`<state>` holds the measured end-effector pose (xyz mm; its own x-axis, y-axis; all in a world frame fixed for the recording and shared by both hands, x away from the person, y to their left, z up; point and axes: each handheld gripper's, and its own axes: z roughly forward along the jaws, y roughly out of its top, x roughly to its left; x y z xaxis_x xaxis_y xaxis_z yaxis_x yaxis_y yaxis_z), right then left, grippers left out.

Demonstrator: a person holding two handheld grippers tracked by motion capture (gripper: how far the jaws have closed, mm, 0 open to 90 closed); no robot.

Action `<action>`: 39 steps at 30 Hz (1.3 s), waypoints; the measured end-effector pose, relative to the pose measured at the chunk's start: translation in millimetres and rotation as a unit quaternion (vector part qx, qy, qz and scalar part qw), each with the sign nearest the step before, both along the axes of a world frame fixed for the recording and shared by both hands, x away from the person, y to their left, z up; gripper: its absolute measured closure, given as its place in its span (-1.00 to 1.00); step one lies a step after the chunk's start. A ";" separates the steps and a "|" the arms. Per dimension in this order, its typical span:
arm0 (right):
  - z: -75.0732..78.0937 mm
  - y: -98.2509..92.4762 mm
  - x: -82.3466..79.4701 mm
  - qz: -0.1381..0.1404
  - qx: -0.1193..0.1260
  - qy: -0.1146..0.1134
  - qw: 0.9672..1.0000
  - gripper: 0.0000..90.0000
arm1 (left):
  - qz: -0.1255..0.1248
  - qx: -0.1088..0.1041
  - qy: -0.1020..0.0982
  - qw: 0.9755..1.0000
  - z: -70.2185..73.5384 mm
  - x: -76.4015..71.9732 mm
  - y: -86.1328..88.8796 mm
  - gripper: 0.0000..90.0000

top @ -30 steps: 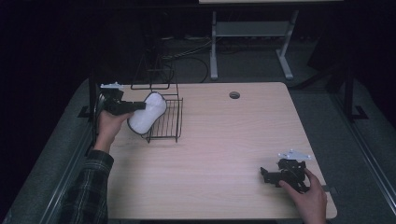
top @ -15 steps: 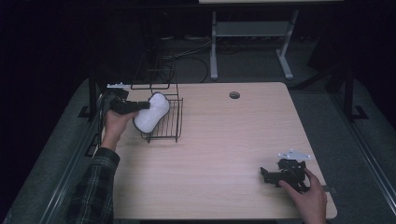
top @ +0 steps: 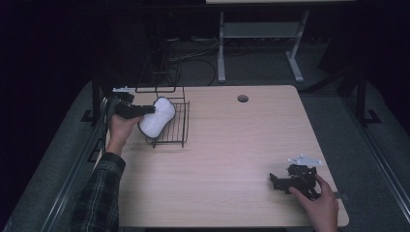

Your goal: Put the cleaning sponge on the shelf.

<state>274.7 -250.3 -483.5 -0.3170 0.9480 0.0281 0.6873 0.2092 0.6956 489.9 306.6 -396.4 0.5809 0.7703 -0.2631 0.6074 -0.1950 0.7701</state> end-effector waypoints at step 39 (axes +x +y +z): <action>0.0 0.1 -0.1 0.000 0.000 0.000 1.000 -1.00 | -0.030 0.059 -0.023 0.998 -8.4 -34.0 -18.3 0.10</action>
